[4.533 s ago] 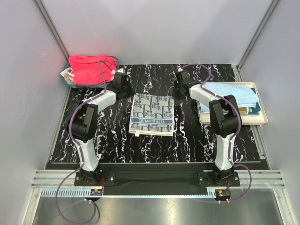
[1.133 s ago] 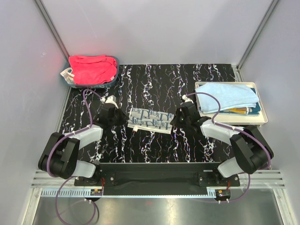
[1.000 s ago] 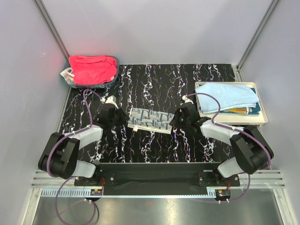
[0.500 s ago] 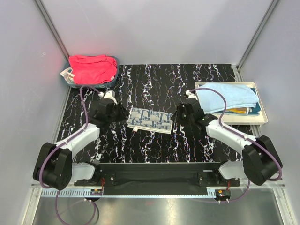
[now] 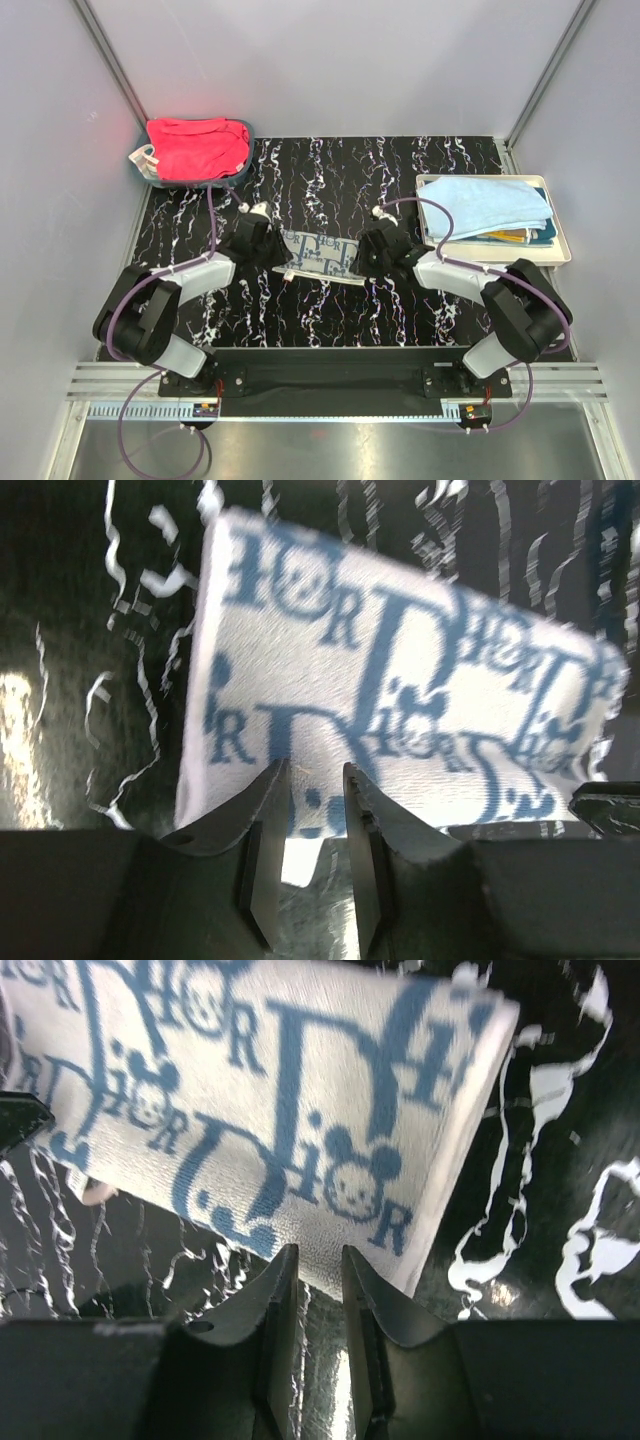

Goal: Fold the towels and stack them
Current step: Fold the towel

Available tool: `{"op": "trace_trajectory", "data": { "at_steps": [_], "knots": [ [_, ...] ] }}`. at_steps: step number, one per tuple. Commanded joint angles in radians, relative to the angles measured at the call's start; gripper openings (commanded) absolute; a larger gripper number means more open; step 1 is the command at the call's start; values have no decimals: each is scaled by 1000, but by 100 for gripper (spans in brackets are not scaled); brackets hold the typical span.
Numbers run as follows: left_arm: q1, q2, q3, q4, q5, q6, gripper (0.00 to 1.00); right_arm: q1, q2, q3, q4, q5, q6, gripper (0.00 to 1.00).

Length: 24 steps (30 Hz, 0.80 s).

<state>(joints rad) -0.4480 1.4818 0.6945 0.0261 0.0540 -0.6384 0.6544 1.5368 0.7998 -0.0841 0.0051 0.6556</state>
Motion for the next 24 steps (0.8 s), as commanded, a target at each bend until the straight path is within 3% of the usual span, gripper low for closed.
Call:
{"op": "trace_trajectory", "data": {
  "at_steps": [1,12,20,24],
  "knots": [
    [-4,-20,-42,54,-5,-9,32,27,-15,-59,55,-4,50,30],
    [-6,8,-81,74,-2,-17,32,28,-12,-108,46,7,73,30],
    [-11,-38,5,-11,-8,9,32,27,-98,39,-149,128,29,34],
    [-21,-60,56,-57,-23,17,33,19,-116,98,-226,200,18,41]
  ]
}}
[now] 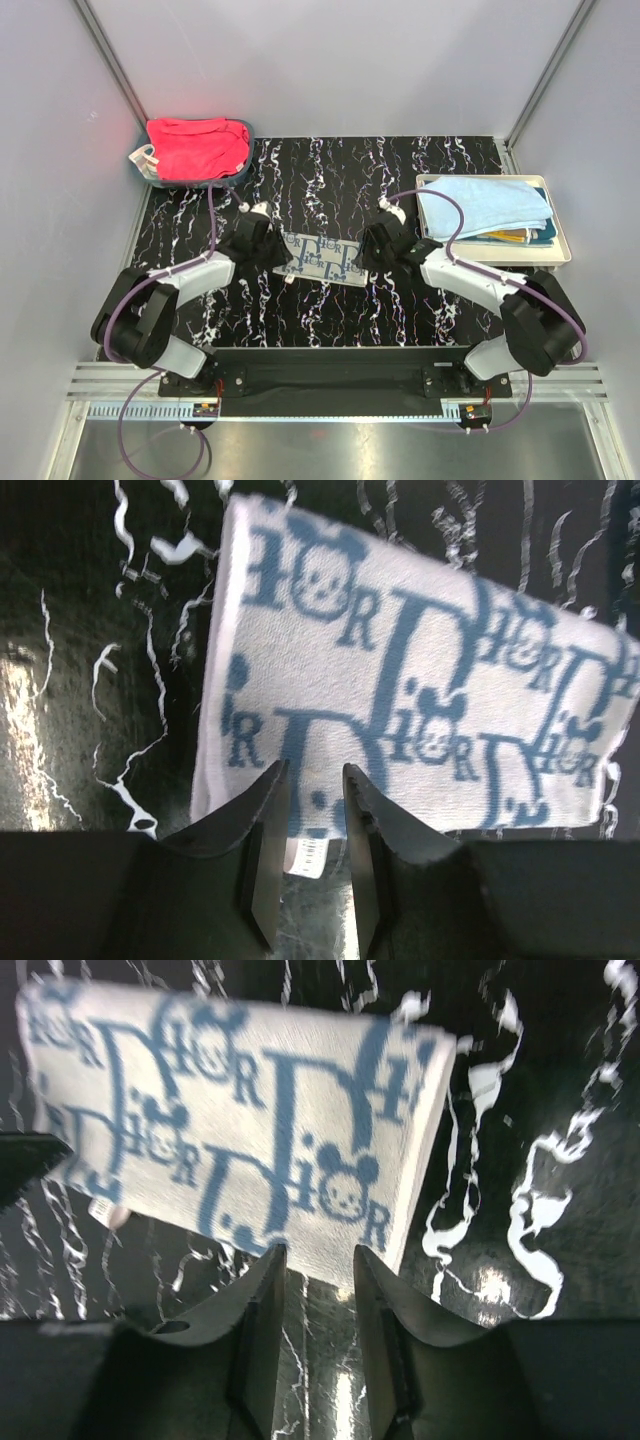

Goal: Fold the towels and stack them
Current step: Fold the towel, then neatly place the folded towel into the bin

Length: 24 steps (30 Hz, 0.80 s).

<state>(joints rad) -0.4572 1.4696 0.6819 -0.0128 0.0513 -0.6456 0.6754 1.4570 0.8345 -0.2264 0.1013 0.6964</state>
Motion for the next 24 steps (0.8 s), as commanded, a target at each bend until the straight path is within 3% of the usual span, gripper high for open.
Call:
{"op": "trace_trajectory", "data": {
  "at_steps": [1,12,18,24],
  "knots": [
    [-17,-52,91,-38,-27,27,33,-10,-34,67,-90,109,-23,42],
    [-145,17,208,-26,4,0,33,-65,94,48,1,60,-5,45],
    [-235,104,200,63,36,-48,33,-68,152,41,36,54,17,53],
    [-313,193,182,134,42,-74,33,-71,169,9,67,80,40,54]
  ]
}}
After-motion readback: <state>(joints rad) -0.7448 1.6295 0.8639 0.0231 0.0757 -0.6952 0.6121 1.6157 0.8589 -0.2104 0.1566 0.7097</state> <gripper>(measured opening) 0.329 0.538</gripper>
